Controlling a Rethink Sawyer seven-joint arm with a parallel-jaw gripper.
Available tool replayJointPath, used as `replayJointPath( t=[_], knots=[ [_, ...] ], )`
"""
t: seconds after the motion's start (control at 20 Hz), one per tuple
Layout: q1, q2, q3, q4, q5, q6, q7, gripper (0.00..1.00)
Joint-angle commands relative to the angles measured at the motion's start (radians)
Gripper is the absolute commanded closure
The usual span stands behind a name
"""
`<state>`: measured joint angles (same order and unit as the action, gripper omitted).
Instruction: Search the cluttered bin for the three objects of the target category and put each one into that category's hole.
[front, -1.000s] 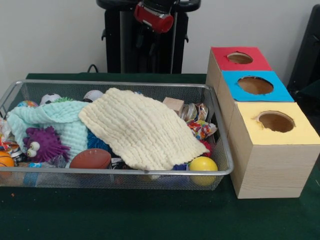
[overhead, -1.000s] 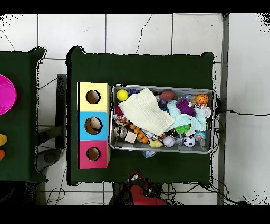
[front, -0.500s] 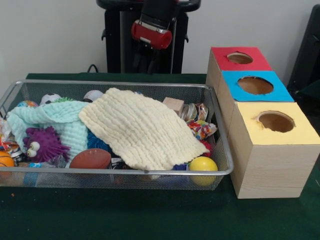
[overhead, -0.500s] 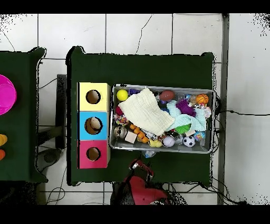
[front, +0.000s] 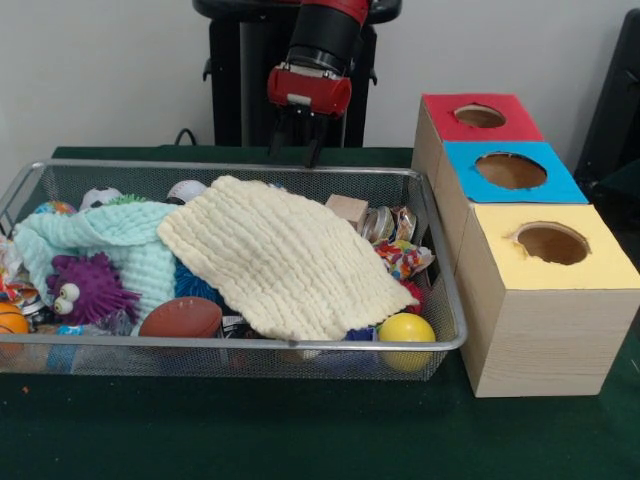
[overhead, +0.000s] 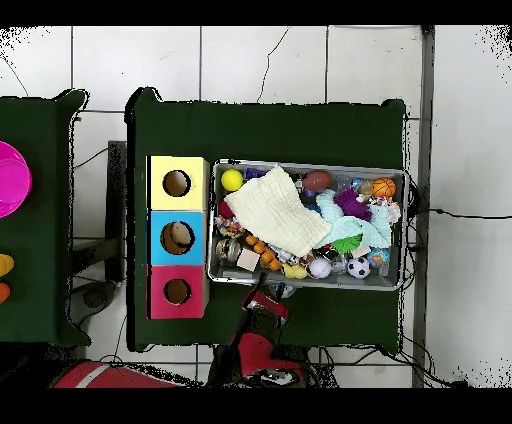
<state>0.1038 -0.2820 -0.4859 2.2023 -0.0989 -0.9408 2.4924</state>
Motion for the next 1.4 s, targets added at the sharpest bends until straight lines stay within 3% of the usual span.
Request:
replayJointPath(
  t=[0.05, 0.45, 0.9, 1.4],
  knots=[
    [0.006, 0.0, 0.0, -0.039, 0.076, 0.012, 0.06, 0.0],
    [-0.029, 0.029, 0.03, -0.106, 0.061, 0.115, 0.053, 0.0],
    [-0.024, 0.073, 0.025, -0.089, 0.057, 0.053, 0.064, 0.0],
    [-0.019, 0.106, -0.002, -0.057, -0.032, 0.006, 0.046, 0.0]
  ],
)
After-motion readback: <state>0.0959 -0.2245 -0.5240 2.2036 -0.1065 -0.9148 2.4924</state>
